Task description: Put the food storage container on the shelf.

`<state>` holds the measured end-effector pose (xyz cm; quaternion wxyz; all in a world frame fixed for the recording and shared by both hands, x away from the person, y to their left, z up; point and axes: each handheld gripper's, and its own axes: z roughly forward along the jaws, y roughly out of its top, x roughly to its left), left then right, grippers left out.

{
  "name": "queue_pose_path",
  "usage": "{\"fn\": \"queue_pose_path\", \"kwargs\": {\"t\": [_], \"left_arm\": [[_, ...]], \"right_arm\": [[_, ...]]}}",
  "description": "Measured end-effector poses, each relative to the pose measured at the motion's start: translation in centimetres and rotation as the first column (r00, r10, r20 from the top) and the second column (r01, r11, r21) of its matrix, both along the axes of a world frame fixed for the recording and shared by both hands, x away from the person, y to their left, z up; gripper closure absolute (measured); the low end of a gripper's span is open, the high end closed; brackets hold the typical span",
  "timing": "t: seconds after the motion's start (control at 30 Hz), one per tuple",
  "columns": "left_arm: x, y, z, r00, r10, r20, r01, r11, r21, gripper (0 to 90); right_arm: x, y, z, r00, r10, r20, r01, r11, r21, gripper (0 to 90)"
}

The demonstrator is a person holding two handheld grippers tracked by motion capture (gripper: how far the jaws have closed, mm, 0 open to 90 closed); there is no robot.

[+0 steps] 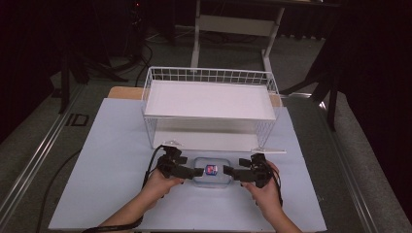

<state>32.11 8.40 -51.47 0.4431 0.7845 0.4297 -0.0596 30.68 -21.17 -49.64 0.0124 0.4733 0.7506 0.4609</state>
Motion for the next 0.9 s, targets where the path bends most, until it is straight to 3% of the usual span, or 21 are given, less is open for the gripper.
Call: {"fn": "queue_pose_path", "kwargs": {"t": [0.1, 0.27, 0.33, 0.43, 0.47, 0.5, 0.57, 0.63, 0.7, 0.8, 0.9], "left_arm": [[0.1, -0.5, -0.5, 0.9994, -0.020, -0.028, 0.021, 0.9996, 0.018, 4.6], [0.6, -0.7, -1.0, 0.9968, -0.016, -0.078, 0.015, 0.9998, -0.009, 8.0], [0.7, -0.8, -1.0, 0.9964, -0.010, -0.084, 0.009, 0.9999, -0.015, 15.5], [0.8, -1.0, -1.2, 0.9935, -0.018, -0.113, 0.015, 0.9995, -0.028, 18.2], [0.8, -1.1, -1.4, 0.9926, -0.019, -0.120, 0.015, 0.9994, -0.031, 18.2], [0.8, -1.1, -1.4, 0.9926, -0.017, -0.120, 0.013, 0.9994, -0.032, 19.9], [0.8, -1.0, -1.3, 0.9930, -0.016, -0.117, 0.013, 0.9994, -0.031, 21.1], [0.9, -0.8, -1.2, 0.9903, -0.007, -0.139, 0.001, 0.9992, -0.040, 23.5], [0.9, -0.6, -1.0, 0.9900, -0.006, -0.141, 0.001, 0.9992, -0.039, 27.9], [0.4, -0.5, -0.7, 0.9947, -0.008, -0.102, 0.006, 0.9998, -0.019, 33.2], [0.0, -0.2, -0.8, 0.9927, -0.008, -0.121, 0.004, 0.9995, -0.031, 36.0]], "right_arm": [[0.1, 0.4, -0.9, 0.9993, 0.002, -0.036, -0.003, 1.000, -0.013, 12.2], [0.5, 0.6, -1.9, 0.9938, 0.002, -0.111, -0.001, 1.000, 0.012, 12.3], [0.5, 0.6, -2.1, 0.9906, 0.000, -0.137, 0.004, 1.000, 0.024, 13.9], [0.7, 0.6, -2.3, 0.9858, 0.001, -0.168, 0.005, 0.999, 0.037, 14.9], [0.7, 0.6, -2.4, 0.9821, 0.007, -0.188, 0.001, 0.999, 0.047, 15.8], [0.8, 0.6, -2.6, 0.9754, 0.003, -0.220, 0.011, 0.998, 0.062, 25.3], [0.9, 0.5, -2.8, 0.9677, 0.008, -0.252, 0.014, 0.996, 0.085, 29.4], [1.0, 0.4, -2.7, 0.9580, 0.018, -0.286, 0.013, 0.994, 0.104, 34.3], [1.0, 0.5, -2.5, 0.9574, 0.014, -0.288, 0.014, 0.996, 0.094, 34.7], [0.8, 0.6, -2.6, 0.9557, -0.008, -0.294, 0.037, 0.995, 0.096, 35.2], [0.6, 0.6, -2.7, 0.9608, -0.018, -0.277, 0.048, 0.994, 0.102, 35.2]]}}
